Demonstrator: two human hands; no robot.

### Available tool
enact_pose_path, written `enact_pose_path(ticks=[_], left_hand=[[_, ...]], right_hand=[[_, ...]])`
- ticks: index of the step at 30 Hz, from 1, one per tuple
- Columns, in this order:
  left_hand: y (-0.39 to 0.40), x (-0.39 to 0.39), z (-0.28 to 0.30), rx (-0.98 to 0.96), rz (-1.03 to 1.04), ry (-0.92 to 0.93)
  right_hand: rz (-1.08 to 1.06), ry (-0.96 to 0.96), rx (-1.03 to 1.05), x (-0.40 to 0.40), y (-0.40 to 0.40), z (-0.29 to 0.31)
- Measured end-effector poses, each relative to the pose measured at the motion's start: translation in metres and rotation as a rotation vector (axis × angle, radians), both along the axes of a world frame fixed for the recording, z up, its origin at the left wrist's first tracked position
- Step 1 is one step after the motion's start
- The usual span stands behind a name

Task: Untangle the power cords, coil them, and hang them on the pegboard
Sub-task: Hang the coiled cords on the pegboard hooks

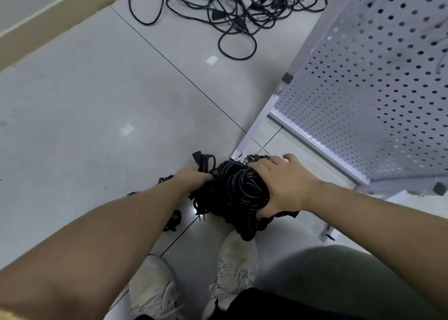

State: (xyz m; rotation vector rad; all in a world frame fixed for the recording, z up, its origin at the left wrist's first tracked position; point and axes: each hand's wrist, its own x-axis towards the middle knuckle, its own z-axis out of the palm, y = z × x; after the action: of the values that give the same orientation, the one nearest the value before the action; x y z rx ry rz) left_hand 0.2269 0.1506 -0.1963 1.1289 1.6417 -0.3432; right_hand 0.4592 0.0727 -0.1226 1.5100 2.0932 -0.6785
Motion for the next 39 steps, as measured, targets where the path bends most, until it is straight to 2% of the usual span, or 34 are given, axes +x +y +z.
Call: enact_pose_path(ticks=[2,6,11,14,17,19,21,24,27,29,32,35,37,39], left_hand=[[-0.003,-0.002,0.001,0.023,0.037,-0.032],[-0.009,-0.006,0.022,0.107,0.065,-0.094],[-0.01,-0.008,0.072,0.293,0.118,-0.21],[-0.012,-0.004,0.119,0.32,0.258,-0.392],[-0.016,0.01,0.174,0.274,0.452,-0.561],[-0.021,0.022,0.213,0.171,0.65,-0.733],[-0.031,0.031,0.256,0.093,0.733,-0.91],[-0.052,0.039,0.319,0.128,0.579,-1.087],[-0.079,0.053,0.374,0.378,0.344,-1.117],[-0.097,0.066,0.403,0.568,0.299,-1.028],[-0.12,0.082,0.444,0.764,0.36,-0.938],[-0.136,0.092,0.48,0.83,0.399,-0.976],[-0.149,0.1,0.502,0.864,0.357,-1.013],[-0.162,0.112,0.523,0.876,0.285,-1.063]], right_hand=[[0.065,-0.045,-0.019,-0.002,0.0,0.005],[0.078,-0.02,0.09,-0.004,-0.013,0.012],[-0.222,0.089,0.124,0.003,-0.026,0.041],[-0.458,0.193,0.252,0.004,-0.023,0.077],[-0.633,0.211,0.364,0.0,-0.018,0.128],[-0.676,0.221,0.428,-0.005,-0.017,0.166],[-0.678,0.243,0.515,-0.009,-0.02,0.206],[-0.628,0.192,0.631,-0.017,-0.033,0.263],[-0.626,0.188,0.698,-0.018,-0.054,0.307],[-0.648,0.335,0.681,-0.011,-0.069,0.333],[-0.625,0.673,0.601,0.005,-0.099,0.373],[-0.599,0.815,0.653,0.022,-0.13,0.417],[-0.661,0.908,0.728,0.036,-0.144,0.447],[-0.731,1.043,0.707,0.049,-0.156,0.474]])
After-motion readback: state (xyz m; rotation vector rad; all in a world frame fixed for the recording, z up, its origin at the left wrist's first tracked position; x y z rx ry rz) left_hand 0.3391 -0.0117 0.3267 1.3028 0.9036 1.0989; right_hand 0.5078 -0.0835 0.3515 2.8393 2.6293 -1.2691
